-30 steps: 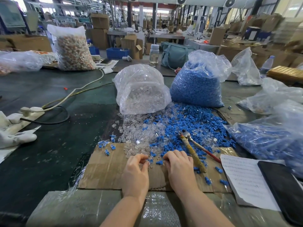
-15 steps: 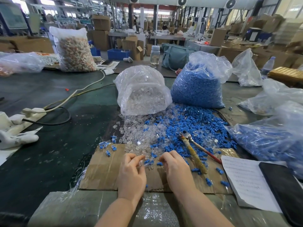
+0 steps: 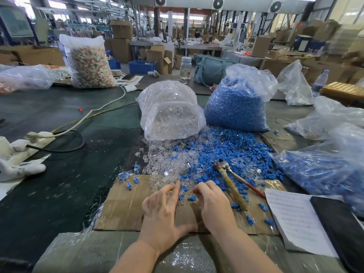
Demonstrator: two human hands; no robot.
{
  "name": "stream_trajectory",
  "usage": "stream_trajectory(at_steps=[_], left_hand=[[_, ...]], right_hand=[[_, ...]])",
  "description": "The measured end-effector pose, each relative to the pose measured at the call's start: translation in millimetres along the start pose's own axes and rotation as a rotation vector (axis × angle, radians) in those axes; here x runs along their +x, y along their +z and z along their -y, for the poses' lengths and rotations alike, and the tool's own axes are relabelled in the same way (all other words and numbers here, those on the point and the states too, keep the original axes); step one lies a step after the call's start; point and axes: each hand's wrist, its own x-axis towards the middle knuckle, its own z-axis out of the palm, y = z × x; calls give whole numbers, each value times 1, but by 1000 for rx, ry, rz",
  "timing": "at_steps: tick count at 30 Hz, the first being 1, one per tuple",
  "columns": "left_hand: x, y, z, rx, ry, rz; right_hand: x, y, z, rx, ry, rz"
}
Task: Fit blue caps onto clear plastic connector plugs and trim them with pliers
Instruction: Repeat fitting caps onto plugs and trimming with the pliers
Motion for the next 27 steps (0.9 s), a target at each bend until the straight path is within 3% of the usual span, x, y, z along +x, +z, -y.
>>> stream_trajectory(at_steps=[27], left_hand=[[52, 5, 8, 261, -62, -5]], right_hand=[[2, 4, -14, -8, 28, 15]])
